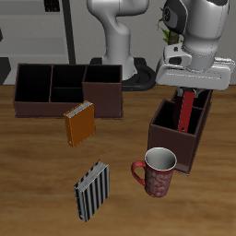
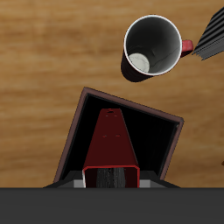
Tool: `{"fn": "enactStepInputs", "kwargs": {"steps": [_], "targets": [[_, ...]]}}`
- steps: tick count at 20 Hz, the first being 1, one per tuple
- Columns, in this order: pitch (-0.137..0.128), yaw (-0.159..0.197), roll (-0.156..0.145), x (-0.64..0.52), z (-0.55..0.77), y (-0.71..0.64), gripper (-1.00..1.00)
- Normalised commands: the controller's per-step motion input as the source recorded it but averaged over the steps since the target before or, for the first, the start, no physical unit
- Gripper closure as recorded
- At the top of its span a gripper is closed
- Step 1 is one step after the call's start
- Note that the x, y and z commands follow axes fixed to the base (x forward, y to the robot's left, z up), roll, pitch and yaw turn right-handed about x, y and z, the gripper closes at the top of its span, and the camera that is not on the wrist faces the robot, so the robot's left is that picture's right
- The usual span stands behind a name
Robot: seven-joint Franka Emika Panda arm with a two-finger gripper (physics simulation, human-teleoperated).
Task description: Place the red book into the left desk caddy's right compartment
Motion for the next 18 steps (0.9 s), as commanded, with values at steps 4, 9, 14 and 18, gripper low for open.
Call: {"fn": "enactStepInputs", "kwargs": {"steps": [4,9,14,18], "targets": [[0.033,0.004,0.018,0.02,-0.21,0.05,1.0],[0.041,0.016,0.017,0.05,-0.27,0.14,1.0],[0.009,0.013,-0.005,0.04,-0.12,0.01,1.0],[0.04,-0.007,0.0,0.06,-0.22,-0.04,1.0]]}}
